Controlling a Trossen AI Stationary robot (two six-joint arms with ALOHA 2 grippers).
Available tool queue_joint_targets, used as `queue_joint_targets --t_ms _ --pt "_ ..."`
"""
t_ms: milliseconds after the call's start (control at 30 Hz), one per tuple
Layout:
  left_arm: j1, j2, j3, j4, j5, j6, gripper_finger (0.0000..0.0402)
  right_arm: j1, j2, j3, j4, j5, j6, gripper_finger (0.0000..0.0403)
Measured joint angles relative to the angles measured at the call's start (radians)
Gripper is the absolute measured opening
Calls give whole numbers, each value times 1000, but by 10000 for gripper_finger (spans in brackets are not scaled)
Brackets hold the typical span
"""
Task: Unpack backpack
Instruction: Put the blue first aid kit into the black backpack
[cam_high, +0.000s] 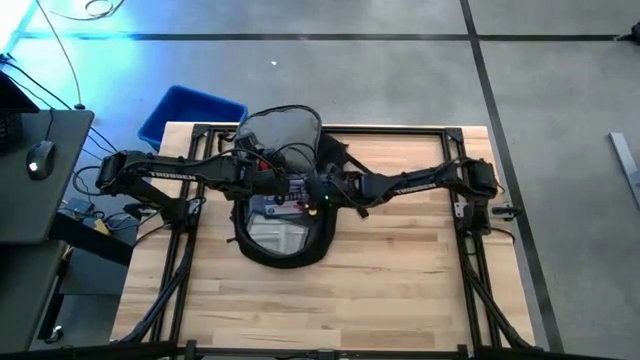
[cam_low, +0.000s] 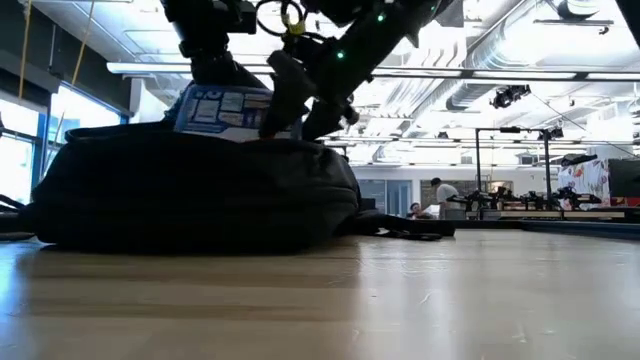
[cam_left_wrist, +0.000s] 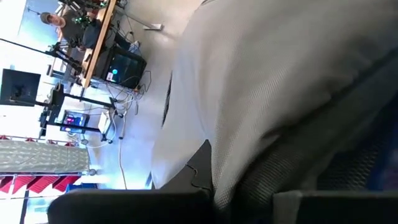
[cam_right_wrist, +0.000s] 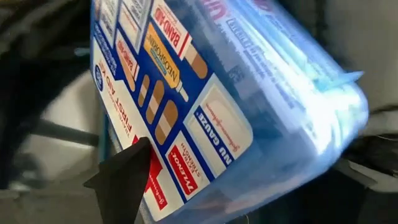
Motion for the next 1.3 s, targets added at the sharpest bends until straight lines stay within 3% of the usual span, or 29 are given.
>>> queue_joint_targets --t_ms 100,167,267,400,467,567,600,867,1033,1167,1300 --pt "0 0 0 1 0 -14 0 36 17 -40 86 124 -13 332" --pt "0 0 0 1 0 -16 0 36 27 -59 145 92 -34 332" --pt "0 0 0 3 -10 -14 0 7 28 -62 176 -74 -58 332" --pt "0 0 -1 24 -61 12 0 -14 23 -41 160 33 30 332" --pt "-1 -1 -1 42 -93 37 0 -45 21 -23 141 -58 22 332" --pt "-5 -1 -2 62 -129 59 0 -94 20 -11 125 -342 13 332" --pt "-6 -1 -2 70 -140 67 0 -108 19 -11 118 -390 36 332" --pt "-5 -1 -2 114 -217 99 0 -246 0 -5 67 -601 245 332" --pt "-5 -2 -2 156 -293 125 0 -293 0 32 -56 -640 259 332" --pt "-5 -2 -8 253 -294 164 0 -307 0 36 -74 -707 218 332" --pt "-5 -3 -69 451 -270 274 0 -298 0 36 -62 -654 218 332"
